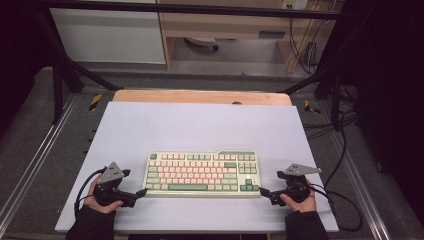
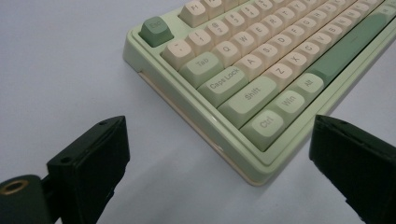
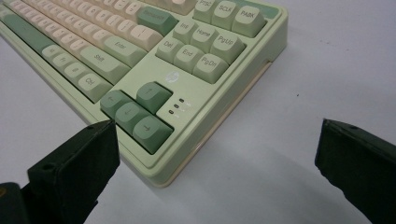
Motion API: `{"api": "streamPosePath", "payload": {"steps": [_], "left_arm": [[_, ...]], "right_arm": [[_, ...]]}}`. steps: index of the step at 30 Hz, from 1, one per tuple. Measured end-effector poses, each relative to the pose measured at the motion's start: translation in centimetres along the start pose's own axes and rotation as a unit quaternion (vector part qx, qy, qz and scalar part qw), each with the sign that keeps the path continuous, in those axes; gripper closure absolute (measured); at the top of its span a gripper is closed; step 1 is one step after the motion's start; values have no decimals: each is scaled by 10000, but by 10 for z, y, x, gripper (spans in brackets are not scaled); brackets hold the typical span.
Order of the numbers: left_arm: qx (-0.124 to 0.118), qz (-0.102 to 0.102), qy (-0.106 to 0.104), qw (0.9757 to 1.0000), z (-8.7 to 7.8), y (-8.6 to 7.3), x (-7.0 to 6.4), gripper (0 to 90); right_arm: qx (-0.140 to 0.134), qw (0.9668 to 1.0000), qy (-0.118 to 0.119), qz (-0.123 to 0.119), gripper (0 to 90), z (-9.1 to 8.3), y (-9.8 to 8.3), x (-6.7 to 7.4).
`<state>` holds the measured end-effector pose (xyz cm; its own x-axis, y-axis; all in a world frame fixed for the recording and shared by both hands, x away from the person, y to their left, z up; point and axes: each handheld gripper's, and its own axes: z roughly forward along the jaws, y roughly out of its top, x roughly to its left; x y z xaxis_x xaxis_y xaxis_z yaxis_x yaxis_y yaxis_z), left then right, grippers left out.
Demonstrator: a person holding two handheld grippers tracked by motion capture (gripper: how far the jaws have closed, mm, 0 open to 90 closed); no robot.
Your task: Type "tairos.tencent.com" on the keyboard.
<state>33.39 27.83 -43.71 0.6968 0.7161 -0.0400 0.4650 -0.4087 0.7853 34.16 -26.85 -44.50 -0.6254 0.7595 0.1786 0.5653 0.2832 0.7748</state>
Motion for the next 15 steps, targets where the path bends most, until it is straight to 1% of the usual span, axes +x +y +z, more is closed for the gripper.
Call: {"api": "streamPosePath", "payload": {"steps": [10,15], "left_arm": [[0,12,-41,10000,0,2,-3,50],[13,56,5,10000,1,5,-6,51]], "right_arm": [[8,10000,26,16,4,-1,0,0],[2,10000,26,11,4,-1,0,0]]}}
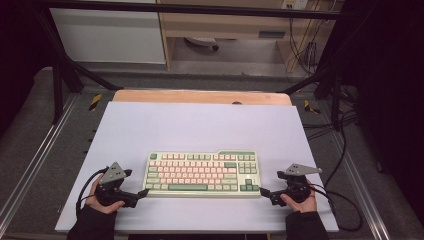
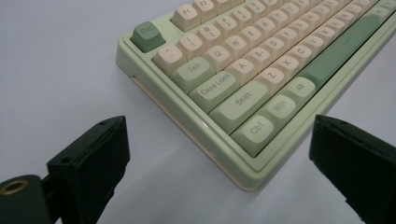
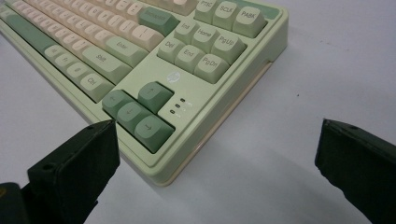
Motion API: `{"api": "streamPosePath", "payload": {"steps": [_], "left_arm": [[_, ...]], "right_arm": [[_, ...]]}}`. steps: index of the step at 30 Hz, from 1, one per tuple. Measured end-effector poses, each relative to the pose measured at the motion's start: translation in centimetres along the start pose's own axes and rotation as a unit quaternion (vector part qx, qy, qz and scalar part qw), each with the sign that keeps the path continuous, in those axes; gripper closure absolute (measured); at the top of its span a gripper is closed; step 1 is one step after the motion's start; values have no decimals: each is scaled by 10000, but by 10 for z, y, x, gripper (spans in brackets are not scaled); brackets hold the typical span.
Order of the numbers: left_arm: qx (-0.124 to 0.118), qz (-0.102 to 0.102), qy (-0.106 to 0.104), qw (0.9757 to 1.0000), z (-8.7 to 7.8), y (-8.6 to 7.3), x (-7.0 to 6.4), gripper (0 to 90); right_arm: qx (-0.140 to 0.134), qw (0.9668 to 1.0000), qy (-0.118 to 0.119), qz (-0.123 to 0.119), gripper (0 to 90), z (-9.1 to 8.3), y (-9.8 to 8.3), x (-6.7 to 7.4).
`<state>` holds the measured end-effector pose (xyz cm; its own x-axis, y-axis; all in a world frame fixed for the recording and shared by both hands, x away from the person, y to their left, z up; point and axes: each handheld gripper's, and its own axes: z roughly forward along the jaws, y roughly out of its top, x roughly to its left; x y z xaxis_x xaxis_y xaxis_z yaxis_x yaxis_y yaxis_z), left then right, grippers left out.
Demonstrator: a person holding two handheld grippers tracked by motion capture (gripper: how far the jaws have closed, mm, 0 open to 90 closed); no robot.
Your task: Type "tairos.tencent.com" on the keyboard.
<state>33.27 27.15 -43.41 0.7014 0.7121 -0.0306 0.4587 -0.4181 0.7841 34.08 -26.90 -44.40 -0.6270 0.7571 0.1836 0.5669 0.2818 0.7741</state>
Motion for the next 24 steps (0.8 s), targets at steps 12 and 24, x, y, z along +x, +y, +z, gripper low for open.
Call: {"api": "streamPosePath", "payload": {"steps": [12,24], "left_arm": [[-6,34,21,10000,0,9,-7,70],[-82,-26,18,10000,1,21,-15,222]], "right_arm": [[19,10000,0,-12,4,1,0,1],[31,10000,-18,-35,4,1,-1,1]]}}
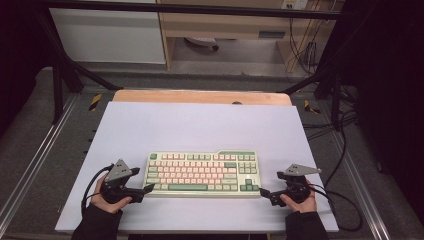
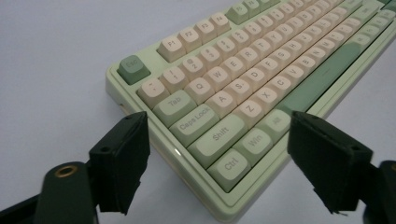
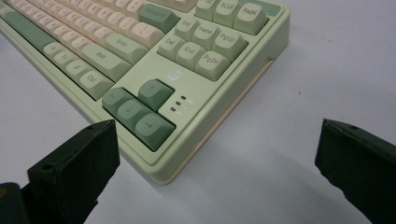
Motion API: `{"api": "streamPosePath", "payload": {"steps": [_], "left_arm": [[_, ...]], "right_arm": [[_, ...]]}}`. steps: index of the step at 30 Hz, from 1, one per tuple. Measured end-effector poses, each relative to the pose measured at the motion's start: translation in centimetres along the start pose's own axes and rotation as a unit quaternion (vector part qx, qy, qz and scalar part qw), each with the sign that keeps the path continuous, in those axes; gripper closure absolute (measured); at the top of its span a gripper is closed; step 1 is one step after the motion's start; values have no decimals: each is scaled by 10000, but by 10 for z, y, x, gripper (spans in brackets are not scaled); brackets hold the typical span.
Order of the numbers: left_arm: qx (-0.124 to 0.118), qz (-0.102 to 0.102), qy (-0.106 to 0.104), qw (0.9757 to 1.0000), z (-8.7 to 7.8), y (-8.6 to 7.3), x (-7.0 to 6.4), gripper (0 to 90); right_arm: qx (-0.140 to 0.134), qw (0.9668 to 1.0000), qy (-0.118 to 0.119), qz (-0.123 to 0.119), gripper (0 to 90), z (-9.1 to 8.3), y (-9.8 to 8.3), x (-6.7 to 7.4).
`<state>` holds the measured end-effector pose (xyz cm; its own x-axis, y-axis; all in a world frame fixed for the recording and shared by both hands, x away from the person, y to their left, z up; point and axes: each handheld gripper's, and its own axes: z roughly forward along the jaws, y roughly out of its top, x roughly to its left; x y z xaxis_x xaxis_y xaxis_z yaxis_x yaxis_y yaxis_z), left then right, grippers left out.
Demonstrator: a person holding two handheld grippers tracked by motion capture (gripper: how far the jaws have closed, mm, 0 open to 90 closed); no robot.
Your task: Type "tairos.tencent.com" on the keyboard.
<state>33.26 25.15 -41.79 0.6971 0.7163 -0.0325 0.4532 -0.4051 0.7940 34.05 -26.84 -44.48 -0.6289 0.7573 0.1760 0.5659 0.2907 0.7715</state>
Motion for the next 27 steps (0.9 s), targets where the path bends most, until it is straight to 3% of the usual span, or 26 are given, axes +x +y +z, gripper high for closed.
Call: {"api": "streamPosePath", "payload": {"steps": [10,27], "left_arm": [[6,-66,-43,10000,6,8,-7,417],[72,87,-109,9999,25,27,-27,688]], "right_arm": [[10,10000,3,-9,4,0,0,0],[26,10000,6,-8,4,1,0,0]]}}
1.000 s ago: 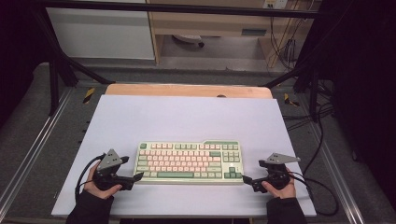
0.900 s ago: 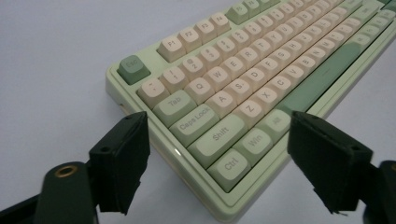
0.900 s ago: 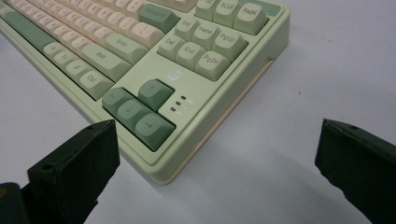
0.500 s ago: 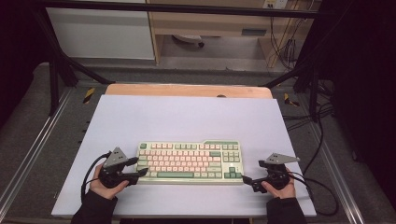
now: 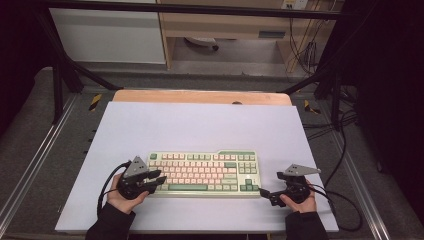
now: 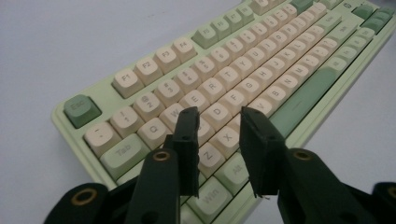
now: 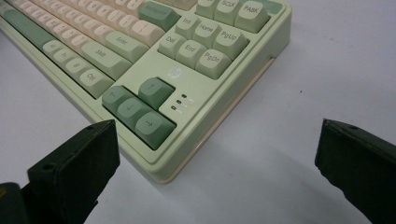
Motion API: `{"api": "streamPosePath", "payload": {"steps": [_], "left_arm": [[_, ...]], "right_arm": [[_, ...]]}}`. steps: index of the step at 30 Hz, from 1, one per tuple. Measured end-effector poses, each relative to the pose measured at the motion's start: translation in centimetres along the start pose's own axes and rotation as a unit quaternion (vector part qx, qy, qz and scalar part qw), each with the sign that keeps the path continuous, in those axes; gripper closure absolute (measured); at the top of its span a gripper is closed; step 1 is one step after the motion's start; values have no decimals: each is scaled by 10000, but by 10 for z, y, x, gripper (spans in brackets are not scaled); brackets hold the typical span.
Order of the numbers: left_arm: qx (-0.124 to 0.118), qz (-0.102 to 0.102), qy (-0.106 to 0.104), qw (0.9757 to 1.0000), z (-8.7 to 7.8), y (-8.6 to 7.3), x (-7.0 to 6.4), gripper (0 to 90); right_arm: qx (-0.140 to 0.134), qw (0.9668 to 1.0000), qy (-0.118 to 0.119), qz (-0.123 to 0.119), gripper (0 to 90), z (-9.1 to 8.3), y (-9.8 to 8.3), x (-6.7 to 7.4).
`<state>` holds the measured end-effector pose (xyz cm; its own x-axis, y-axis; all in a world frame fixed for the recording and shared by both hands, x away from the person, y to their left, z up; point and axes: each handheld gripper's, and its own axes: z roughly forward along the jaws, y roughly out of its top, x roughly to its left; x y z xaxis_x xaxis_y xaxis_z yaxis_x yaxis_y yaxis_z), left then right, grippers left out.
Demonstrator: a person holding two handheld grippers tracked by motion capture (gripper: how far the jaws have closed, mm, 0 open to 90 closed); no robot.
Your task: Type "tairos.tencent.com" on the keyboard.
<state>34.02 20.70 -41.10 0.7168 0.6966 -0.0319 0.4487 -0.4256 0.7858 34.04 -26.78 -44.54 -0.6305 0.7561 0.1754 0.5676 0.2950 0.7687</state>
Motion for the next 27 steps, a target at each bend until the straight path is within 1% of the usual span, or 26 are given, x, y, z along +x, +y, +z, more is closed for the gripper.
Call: {"api": "streamPosePath", "payload": {"steps": [4,13,16,19,27], "left_arm": [[-1,4,1,10000,6,5,-4,749],[-32,3,-83,10000,15,16,-8,840],[-42,-7,-162,9999,20,22,-12,868],[-12,42,-188,9998,25,26,-15,884],[-39,34,-238,9997,34,35,-18,899]], "right_arm": [[27,10000,3,29,4,0,0,1],[21,10000,10,25,4,0,0,1],[22,10000,8,25,4,0,0,1],[25,10000,13,24,4,0,0,1],[28,10000,12,17,4,0,0,1]]}}
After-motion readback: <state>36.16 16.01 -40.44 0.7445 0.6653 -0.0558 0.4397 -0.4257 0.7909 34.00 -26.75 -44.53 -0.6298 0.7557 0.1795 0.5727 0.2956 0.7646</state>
